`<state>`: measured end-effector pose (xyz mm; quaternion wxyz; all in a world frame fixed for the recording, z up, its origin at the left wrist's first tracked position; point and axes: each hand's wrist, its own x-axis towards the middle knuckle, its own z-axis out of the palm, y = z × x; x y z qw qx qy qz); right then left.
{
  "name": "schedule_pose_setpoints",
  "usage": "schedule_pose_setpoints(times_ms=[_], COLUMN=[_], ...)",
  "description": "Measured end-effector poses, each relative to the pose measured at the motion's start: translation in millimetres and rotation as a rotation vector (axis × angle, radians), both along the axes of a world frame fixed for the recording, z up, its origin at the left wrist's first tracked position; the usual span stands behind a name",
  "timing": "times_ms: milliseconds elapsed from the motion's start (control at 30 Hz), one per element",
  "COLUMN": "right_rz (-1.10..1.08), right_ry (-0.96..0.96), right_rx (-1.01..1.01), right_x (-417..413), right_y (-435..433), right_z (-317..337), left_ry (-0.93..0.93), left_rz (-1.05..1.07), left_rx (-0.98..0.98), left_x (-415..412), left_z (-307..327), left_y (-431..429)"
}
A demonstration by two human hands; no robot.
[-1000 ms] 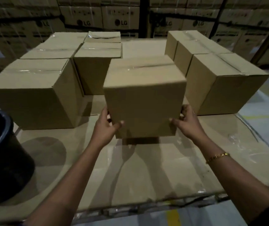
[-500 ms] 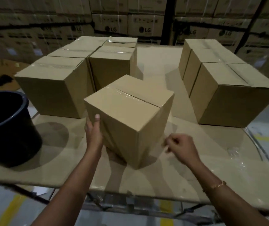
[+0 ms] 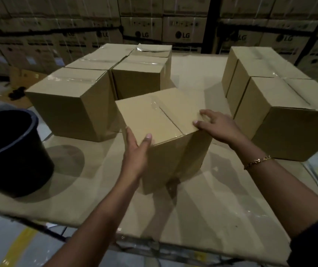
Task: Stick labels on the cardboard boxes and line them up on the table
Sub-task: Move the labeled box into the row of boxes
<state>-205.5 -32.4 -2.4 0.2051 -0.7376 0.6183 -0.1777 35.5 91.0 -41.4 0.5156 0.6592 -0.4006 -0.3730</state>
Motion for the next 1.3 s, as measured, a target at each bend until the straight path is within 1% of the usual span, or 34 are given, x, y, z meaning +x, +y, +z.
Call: schedule_pose_setpoints(times_ms=[133,267,367,467,533,667,767,833,933,1000,1167,1300], right_rz=[-0.046,-0.191,-0.203,-0.248,-0.288,-0.256,-0.22,-0.186,-0.142,-0.121,-0.098,-0.071], right_ry=[0.031,-0.036,0.074,0.104,0.152,0.334,0.509,0.595,0.576,0.574,0.711,0.743], right_rx=[0.084,-0.036,-0.091,-0.082,-0.131,-0.211,-0.298,-0.311,-0.256,-0.253,-0.32,-0.33], right_x=[-20,-48,-68,-83,-87,-98,-107,-113,-125,-136,-157,-159], right_y=[-12,-32,-48,-64,-74,-117,-166,-202,-261,-300,-388,-448], right_z=[4,16,2,-27,-40,-37,-13,3,19,24,27,35], left_ry=[0.024,-0.005,-0.136,-0.231,-0.284,-0.333,-0.343,-0.322,-0.292,-0.3,-0.275,-0.217], left_rz=[-0.15,-0.318,-0.408,-0.465,-0.5,-0.504,-0.48,-0.467,-0.437,-0.422,-0.431,-0.41], left_rx=[-0.1,-0.181,-0.184,-0.167,-0.167,-0.151,-0.143,-0.147,-0.145,-0.144,-0.161,-0.146], left_x=[5,-9,-17,-30,-37,-46,-55,-62,-75,-83,-97,-102], left_z=[11,13,0,-15,-21,-11,2,10,23,30,34,30], left_y=[-51,-110,-156,-195,-215,-271,-322,-353,-402,-437,-522,-581])
